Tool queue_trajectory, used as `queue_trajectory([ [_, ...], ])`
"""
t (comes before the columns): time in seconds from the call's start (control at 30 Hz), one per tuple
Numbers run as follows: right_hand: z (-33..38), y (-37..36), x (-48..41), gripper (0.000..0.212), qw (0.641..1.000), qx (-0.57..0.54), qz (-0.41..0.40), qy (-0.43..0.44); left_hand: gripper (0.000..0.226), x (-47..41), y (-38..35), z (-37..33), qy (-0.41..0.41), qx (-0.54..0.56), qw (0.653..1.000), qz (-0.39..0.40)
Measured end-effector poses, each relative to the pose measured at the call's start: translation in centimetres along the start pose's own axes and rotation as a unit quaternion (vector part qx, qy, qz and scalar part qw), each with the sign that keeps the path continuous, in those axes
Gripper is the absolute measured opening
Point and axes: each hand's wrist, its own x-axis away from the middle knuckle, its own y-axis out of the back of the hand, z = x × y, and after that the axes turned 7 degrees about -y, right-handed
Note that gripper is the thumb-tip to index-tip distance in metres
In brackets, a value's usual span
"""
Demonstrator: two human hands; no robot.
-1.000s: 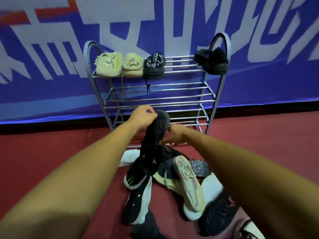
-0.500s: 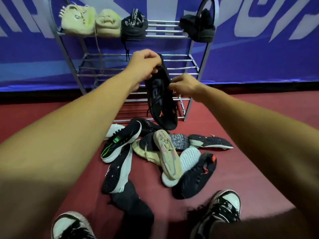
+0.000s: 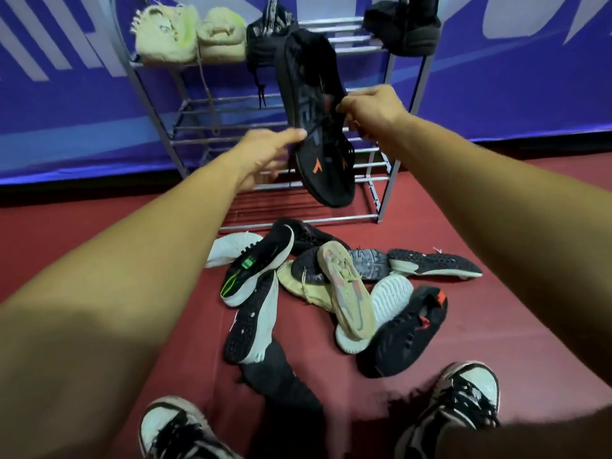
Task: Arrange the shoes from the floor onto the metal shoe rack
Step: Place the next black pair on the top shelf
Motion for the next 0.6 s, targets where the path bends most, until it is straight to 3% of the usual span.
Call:
queue_trajectory([
  [0.13, 1.0, -0.1, -1.0, 0.040, 0.997, -0.074, -0.036, 0.005, 0.030, -0.4, -0.8, 0.0, -0.025, 0.034, 0.998, 0.056],
  [0.23, 1.3, -0.2, -1.2, 0.037, 0.989, -0.145, -0.026, -0.011, 0.011, -1.0, -1.9, -0.7, -0.040, 0.062, 0.997, 0.027],
  [0.4, 1.3, 0.0, -1.8, 0.026, 0.969, -0.247, 0.007, -0.017, 0.016, -2.4, -2.7, -2.7, -0.056, 0.137, 0.989, -0.016],
  [0.5, 0.6, 0.4, -2.4, 0.013, 0.968, -0.249, 0.023, -0.007, 0.017, -2.9, -3.0, -3.6, -0.051, 0.196, 0.979, -0.008],
  [0.6, -0.5, 1.4, -2.6, 0.027, 0.980, -0.190, 0.029, -0.042, 0.014, -3.8, -3.2, -4.0, -0.044, 0.221, 0.974, -0.009],
])
